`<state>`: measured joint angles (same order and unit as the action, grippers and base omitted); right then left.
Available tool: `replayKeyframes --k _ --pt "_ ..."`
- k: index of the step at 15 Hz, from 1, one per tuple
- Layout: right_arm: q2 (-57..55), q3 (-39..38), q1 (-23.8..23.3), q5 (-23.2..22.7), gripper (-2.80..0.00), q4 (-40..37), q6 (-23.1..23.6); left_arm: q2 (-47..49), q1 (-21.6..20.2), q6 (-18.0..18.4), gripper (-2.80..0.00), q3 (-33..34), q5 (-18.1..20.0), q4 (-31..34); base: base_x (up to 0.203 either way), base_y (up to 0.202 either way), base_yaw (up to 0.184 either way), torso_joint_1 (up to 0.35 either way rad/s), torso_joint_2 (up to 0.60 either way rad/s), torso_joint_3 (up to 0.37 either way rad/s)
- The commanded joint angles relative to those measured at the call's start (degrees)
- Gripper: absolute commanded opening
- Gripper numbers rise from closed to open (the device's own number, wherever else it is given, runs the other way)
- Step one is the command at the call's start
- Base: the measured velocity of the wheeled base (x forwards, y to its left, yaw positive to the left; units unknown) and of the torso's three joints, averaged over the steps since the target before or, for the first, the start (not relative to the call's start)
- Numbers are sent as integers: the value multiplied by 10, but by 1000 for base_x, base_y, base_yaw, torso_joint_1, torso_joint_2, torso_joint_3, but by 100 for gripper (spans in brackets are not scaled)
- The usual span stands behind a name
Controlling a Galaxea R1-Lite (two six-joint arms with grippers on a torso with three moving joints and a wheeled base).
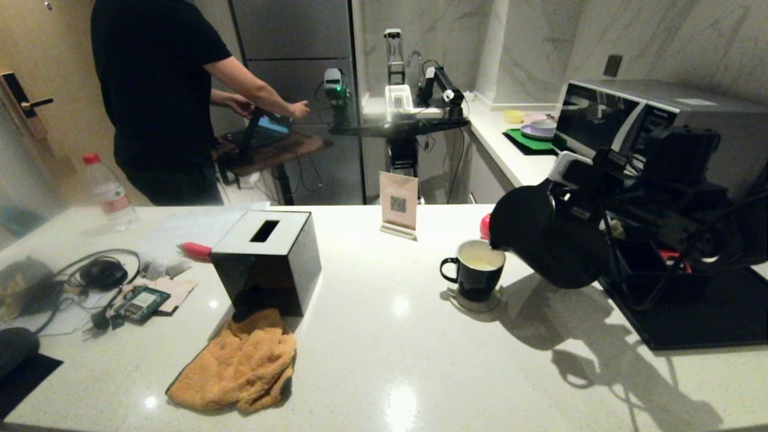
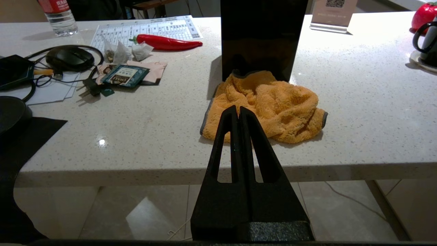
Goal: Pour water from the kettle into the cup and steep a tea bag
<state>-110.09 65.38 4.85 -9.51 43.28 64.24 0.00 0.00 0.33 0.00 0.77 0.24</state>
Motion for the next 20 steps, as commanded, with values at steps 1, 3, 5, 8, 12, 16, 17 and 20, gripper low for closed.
replayKeyframes --k 1,3,5,8,12,16,17,20 --pt "3 0 1 -1 -280 2 -13 1 0 0 -280 0 0 0 0 0 0 0 0 0" --pt "6 -1 1 -1 -280 2 -36 0 0 0 -280 0 0 0 0 0 0 0 0 0" --pt "8 -1 0 1 -280 2 -59 0 0 0 -280 0 0 0 0 0 0 0 0 0" --pt "16 -12 -1 2 -280 3 -78 0 0 0 -280 0 0 0 0 0 0 0 0 0" --pt "31 -38 -5 3 -280 7 -99 1 0 0 -280 0 0 0 0 0 0 0 0 0" --pt "45 -45 -15 5 -280 4 -133 1 0 0 -280 0 0 0 0 0 0 0 0 0" --pt "48 -45 -18 6 -280 4 -137 1 0 0 -280 0 0 0 0 0 0 0 0 0" --pt "54 -45 -32 5 -280 8 -154 1 0 0 -280 0 0 0 0 0 0 0 0 0"
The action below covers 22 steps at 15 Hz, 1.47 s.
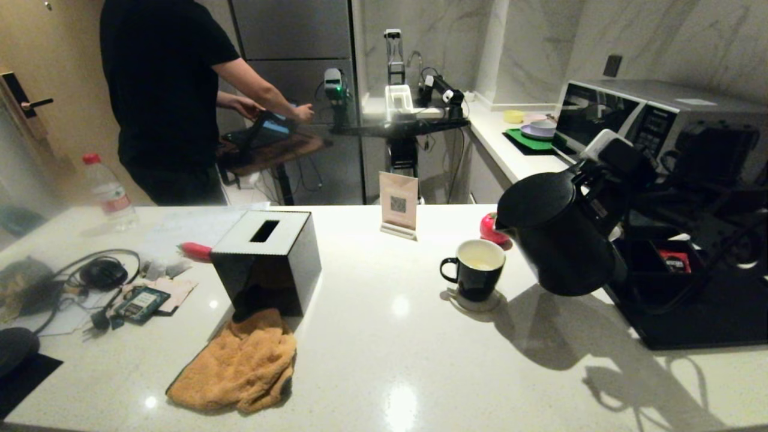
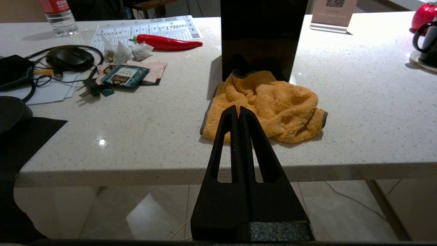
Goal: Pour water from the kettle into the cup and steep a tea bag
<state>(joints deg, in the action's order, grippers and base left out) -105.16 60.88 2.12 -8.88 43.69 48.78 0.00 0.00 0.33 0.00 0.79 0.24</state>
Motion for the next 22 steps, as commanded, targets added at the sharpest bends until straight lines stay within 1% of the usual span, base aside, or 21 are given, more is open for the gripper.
replayKeyframes --k 1,3,8,11,12,14,17,22 --pt "9 0 -11 -1 -280 3 -9 1 0 0 -280 0 0 0 0 0 0 0 0 0" --pt "19 -3 -27 -1 -280 0 -33 0 0 0 -280 0 0 0 0 0 0 0 0 0" --pt "60 -40 -69 -1 -280 1 -97 1 0 0 -280 0 0 0 0 0 0 0 0 0" --pt "85 -54 -87 -1 -280 0 -156 1 0 0 -280 0 0 0 0 0 0 0 0 0" --pt "94 -61 -95 -1 -280 1 -169 1 0 0 -280 0 0 0 0 0 0 0 0 0" --pt "109 -76 -113 -1 -280 4 -186 1 0 0 -280 0 0 0 0 0 0 0 0 0" --pt "123 -82 -141 -1 -280 6 -226 1 0 0 -280 0 0 0 0 0 0 0 0 0" --pt "146 -99 -201 -1 -280 7 -257 1 0 0 -280 0 0 0 0 0 0 0 0 0"
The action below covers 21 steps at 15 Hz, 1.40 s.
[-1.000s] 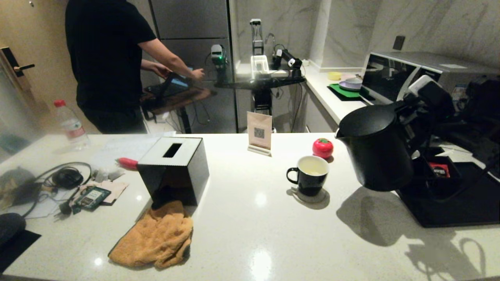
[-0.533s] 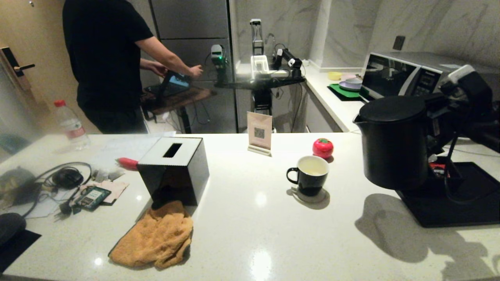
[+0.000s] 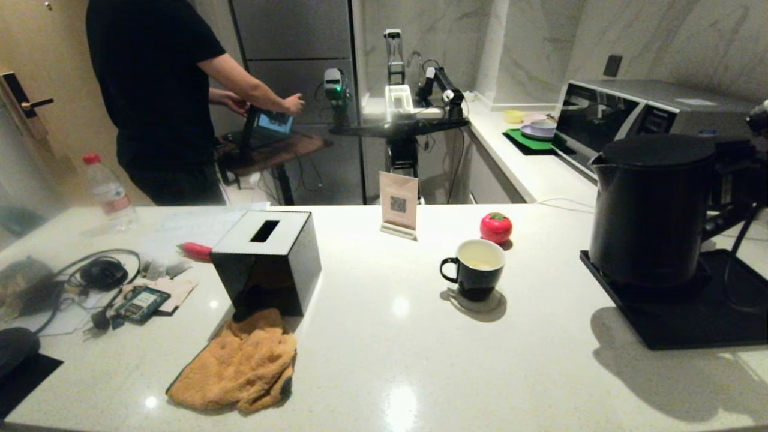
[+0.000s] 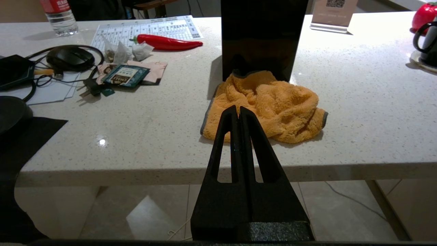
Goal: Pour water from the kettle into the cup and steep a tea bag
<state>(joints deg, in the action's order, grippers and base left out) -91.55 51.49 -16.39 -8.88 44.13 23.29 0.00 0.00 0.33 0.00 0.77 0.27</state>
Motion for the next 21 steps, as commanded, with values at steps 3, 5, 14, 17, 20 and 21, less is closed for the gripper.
replayKeyframes --k 3,5,14,17,20,21 --pt "22 -9 -62 0 -280 3 -33 1 0 0 -280 0 0 0 0 0 0 0 0 0" --pt "25 -9 -101 0 -280 2 -52 0 0 0 -280 0 0 0 0 0 0 0 0 0" --pt "-5 -8 -300 0 -280 7 -126 1 0 0 -280 0 0 0 0 0 0 0 0 0" --pt "-49 -6 -359 0 -280 58 -138 1 0 0 -280 0 0 0 0 0 0 0 0 0" --pt "-94 -3 -395 0 -280 103 -140 0 0 0 -280 0 0 0 0 0 0 0 0 0" --pt "-109 -3 -400 0 -280 118 -140 1 0 0 -280 0 0 0 0 0 0 0 0 0"
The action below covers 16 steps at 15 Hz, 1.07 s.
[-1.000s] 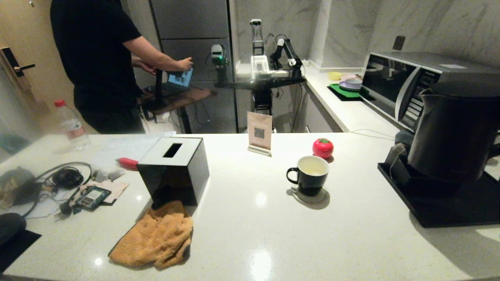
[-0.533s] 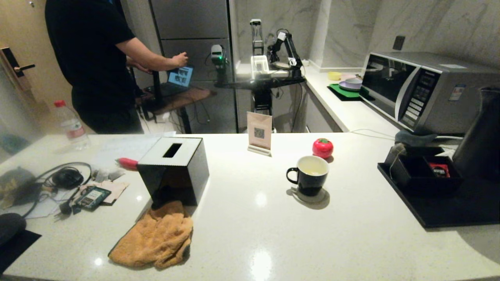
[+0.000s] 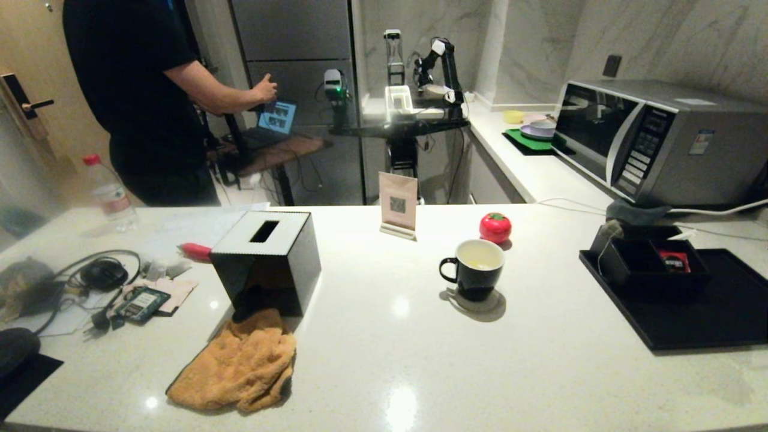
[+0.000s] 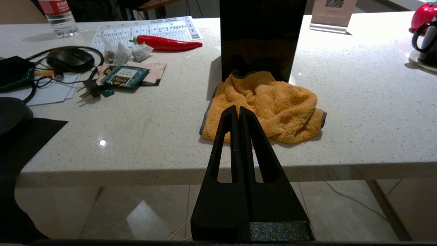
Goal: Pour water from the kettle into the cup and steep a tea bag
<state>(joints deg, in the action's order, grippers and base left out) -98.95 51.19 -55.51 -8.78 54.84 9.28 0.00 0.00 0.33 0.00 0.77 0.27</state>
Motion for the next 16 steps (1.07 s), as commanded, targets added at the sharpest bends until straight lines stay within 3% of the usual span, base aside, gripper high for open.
replayKeyframes --k 1,8,16 --pt "-52 0 -11 -1 -280 30 0 1 0 0 -280 0 0 0 0 0 0 0 0 0" --pt "-154 17 -9 -2 -280 99 2 0 0 0 -280 0 0 0 0 0 0 0 0 0" --pt "-250 132 27 -3 -280 107 1 1 0 0 -280 0 0 0 0 0 0 0 0 0"
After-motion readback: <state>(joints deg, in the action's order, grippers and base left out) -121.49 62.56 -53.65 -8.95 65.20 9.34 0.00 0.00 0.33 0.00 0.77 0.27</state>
